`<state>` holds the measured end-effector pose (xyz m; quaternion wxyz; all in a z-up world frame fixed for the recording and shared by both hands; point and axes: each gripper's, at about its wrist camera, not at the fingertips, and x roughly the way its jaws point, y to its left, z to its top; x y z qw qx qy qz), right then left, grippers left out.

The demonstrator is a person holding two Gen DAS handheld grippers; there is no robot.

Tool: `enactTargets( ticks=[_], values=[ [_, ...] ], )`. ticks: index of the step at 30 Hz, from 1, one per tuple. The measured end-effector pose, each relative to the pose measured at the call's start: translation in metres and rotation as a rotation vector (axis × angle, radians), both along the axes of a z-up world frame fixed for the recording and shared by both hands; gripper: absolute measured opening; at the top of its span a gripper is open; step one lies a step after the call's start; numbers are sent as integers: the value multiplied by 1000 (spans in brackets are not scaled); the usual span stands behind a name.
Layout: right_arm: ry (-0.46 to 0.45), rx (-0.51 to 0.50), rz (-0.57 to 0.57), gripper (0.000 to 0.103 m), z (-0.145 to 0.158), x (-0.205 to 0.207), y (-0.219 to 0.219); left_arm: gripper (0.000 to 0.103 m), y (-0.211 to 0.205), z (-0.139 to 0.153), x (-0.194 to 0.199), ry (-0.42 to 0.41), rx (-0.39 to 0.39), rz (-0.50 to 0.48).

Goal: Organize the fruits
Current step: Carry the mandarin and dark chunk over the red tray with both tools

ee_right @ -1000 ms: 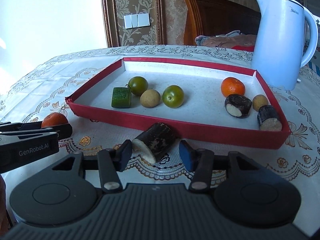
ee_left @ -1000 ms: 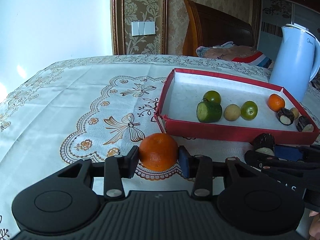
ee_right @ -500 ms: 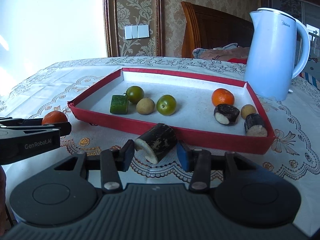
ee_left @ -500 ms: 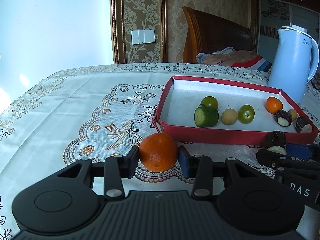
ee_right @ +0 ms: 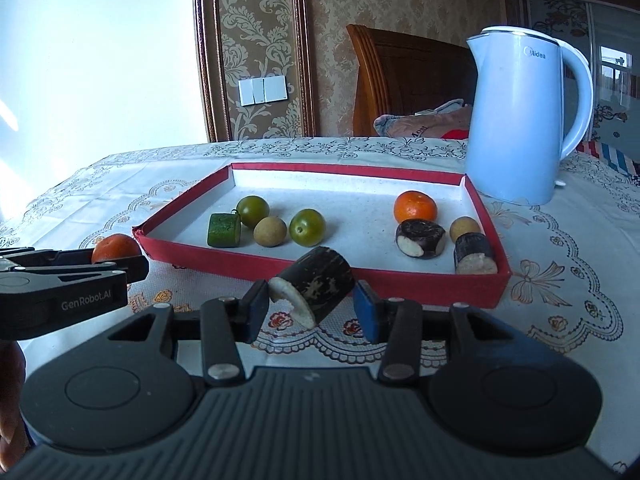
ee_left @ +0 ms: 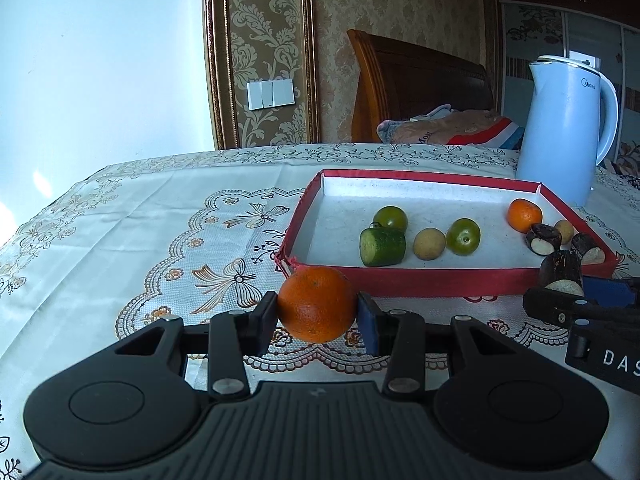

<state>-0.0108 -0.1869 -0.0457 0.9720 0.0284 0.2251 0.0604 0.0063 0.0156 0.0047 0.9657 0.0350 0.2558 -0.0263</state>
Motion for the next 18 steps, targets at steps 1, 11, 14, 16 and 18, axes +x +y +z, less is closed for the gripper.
enactTargets(
  ticks=[1, 11, 14, 16, 18],
  values=[
    [-4, -1, -1, 44, 0, -1, -1, 41, -1, 0, 0, 0, 3, -3],
    [-33, 13, -33, 44, 3, -7, -19, 41, -17, 5, -3, -4, 17, -10],
    [-47, -1, -54, 44, 5, -6, -27, 41, -27, 8, 0, -9, 28, -25],
    [-53, 4, -71, 44, 7, -4, -33, 41, -37, 11, 3, -14, 37, -39],
    [-54, 9, -82, 44, 10, 0, -39, 41, -46, 15, 8, -16, 40, -52]
  ],
)
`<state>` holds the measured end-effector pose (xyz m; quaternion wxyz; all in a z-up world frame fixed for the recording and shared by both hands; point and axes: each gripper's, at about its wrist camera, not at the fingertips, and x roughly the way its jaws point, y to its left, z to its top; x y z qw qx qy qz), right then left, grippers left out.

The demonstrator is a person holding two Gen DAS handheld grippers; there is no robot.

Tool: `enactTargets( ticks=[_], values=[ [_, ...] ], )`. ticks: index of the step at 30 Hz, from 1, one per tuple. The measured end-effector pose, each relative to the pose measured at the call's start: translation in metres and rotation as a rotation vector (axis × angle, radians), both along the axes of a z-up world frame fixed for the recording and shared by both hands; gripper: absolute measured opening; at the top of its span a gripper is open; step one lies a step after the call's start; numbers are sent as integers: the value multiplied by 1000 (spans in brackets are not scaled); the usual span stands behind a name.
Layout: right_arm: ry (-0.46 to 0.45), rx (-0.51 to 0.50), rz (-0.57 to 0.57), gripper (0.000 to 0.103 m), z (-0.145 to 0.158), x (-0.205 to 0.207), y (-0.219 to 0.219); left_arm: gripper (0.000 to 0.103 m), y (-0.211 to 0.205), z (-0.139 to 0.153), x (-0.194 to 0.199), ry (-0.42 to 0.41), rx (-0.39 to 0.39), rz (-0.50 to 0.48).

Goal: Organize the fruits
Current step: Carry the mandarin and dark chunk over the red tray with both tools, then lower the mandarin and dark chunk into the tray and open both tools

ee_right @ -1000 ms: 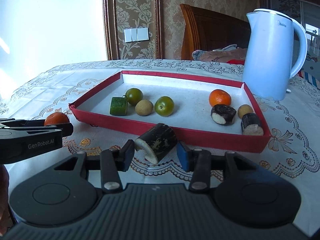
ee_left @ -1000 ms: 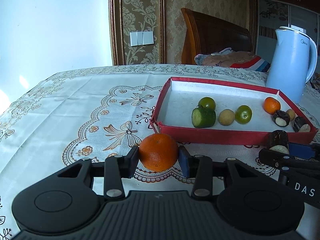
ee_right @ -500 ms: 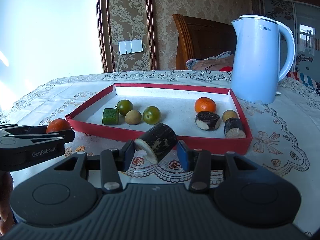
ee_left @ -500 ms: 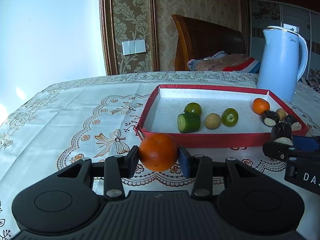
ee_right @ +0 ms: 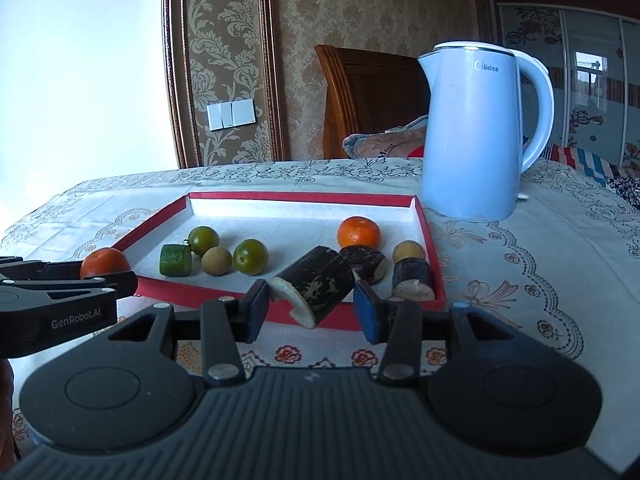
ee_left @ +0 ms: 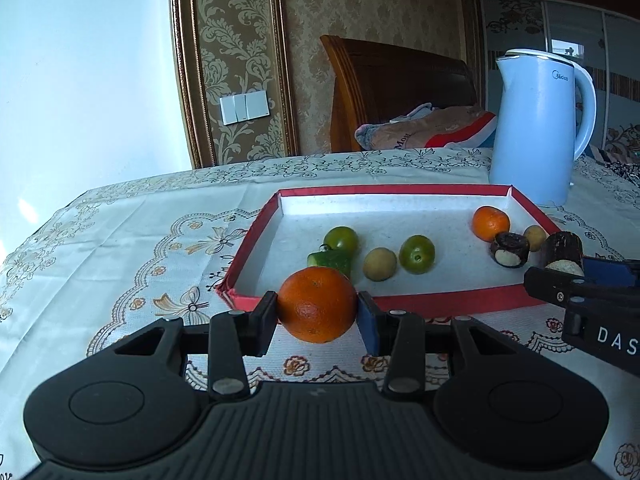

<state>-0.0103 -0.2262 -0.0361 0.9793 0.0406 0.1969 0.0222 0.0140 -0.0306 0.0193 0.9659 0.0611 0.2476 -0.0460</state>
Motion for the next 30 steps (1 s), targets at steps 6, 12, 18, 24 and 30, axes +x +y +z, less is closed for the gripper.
enactTargets(
  ticks=[6, 12, 18, 24, 30],
  values=[
    [-6, -23, -43, 44, 5, 24, -13, 41, -25, 8, 22, -15, 17, -8],
    [10, -2, -91, 44, 8, 57, -29, 41, -41, 8, 53, -5, 28, 10],
    [36, -5, -114, 44, 6, 91, -35, 41, -46, 3, 78, 28, 11, 22],
    [52, -2, -114, 44, 2, 111, -34, 41, -46, -1, 92, 43, 8, 39],
    [69, 12, -103, 44, -2, 117, -34, 42, -47, -6, 99, 62, 15, 43]
  ],
)
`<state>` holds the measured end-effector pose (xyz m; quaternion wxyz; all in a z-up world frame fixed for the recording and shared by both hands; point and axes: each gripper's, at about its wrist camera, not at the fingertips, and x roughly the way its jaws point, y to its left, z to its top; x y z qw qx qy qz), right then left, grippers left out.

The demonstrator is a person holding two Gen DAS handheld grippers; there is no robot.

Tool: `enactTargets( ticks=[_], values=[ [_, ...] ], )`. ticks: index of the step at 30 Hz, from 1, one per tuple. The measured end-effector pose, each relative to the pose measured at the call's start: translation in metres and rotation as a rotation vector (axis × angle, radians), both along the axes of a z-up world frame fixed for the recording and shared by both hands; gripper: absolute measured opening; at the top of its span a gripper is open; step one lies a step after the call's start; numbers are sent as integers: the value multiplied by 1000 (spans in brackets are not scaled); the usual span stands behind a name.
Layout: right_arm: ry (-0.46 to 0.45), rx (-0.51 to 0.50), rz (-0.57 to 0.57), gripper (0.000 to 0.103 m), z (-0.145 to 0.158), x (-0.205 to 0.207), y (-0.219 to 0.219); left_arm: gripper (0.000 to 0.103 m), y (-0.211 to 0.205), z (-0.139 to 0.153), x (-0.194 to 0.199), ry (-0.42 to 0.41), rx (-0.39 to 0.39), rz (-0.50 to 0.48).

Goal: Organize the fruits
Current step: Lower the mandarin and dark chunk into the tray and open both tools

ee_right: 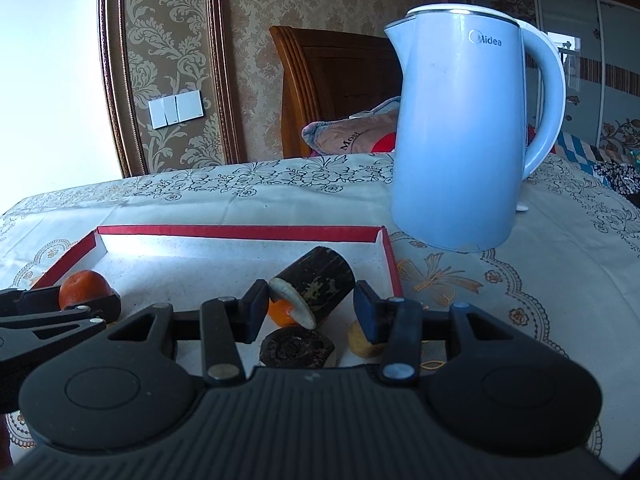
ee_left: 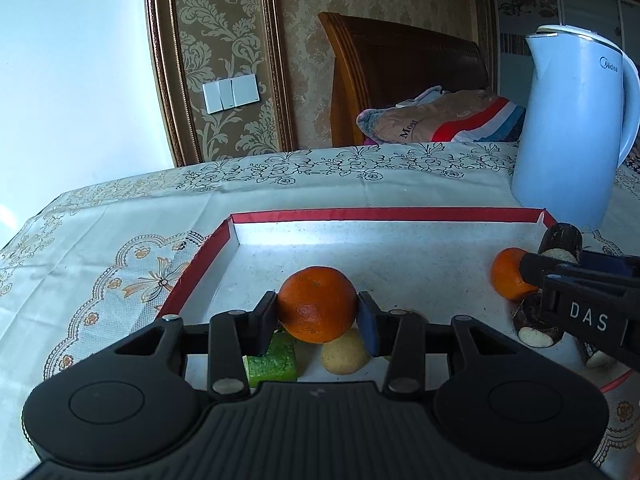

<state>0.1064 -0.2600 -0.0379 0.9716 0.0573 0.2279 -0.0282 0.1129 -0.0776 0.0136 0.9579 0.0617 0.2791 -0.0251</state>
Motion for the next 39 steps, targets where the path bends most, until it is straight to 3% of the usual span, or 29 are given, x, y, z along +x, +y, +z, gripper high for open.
enactTargets(
  ticks=[4, 8, 12, 19, 21, 39],
  values=[
    [-5, -10, 4, 45, 0, -1, 3, 42, 2, 1, 0, 2, -10, 13],
    [-36, -32, -3, 59, 4, -6, 5, 42, 2, 1, -1, 2, -12, 11],
    [-35, -31, -2, 61, 4, -7, 6, 43, -2, 1, -4, -15, 13, 2],
    [-40, -5, -9, 61, 6, -9, 2, 54, -3, 3, -5, -30, 16, -9],
    [-44, 0, -16, 68, 5, -10, 1, 59, -1, 3, -5, -32, 10, -5],
    [-73, 54, -36, 78, 7, -38, -6, 60, 6, 9, -26, -79, -3, -1]
  ],
)
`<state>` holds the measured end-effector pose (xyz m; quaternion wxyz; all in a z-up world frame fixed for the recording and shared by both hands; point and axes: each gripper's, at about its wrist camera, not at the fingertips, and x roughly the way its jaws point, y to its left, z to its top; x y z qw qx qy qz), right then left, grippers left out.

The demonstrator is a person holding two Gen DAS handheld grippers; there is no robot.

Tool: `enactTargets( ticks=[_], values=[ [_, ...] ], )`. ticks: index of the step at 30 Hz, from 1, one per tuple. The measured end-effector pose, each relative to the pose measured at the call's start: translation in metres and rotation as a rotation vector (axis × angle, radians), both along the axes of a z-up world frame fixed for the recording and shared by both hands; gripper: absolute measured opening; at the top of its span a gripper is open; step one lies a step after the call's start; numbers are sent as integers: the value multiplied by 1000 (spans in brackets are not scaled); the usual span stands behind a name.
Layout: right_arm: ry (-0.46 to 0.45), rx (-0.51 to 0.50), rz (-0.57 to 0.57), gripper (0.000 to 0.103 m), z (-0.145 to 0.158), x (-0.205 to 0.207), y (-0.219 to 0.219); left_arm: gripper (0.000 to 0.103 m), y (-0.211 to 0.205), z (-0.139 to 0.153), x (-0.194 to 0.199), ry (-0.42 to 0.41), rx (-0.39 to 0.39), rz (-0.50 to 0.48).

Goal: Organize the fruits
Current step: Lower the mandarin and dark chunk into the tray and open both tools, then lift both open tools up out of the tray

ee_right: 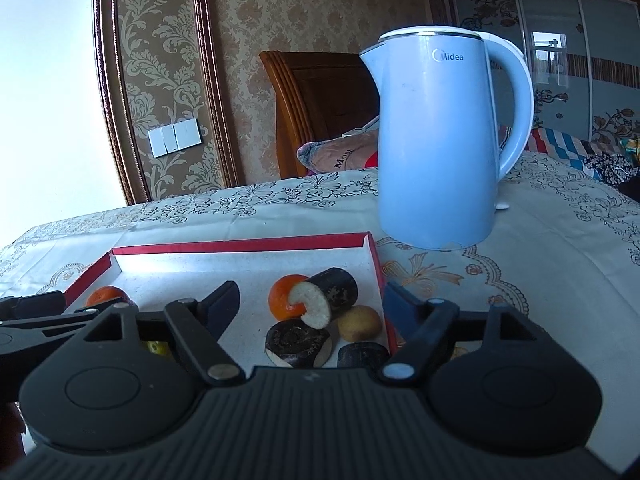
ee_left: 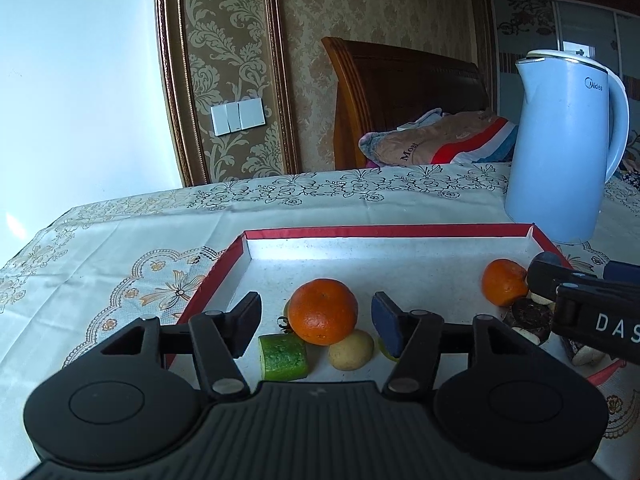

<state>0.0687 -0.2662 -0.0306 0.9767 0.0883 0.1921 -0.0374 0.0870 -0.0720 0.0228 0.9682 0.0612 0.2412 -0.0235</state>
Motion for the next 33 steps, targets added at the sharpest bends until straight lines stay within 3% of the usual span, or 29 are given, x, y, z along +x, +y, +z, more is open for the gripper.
enactTargets(
  ticks=[23, 27, 33],
  values=[
    [30, 13, 68, 83, -17, -63, 12, 61, 29, -1, -61, -24, -55, 31],
    [40, 16, 68, 85, -18, -62, 13, 67, 32, -2, -68, -43, -45, 37],
    [54, 1, 82, 85, -20, -61, 17, 67, 27, -2, -75, -65, -16, 24]
  ],
)
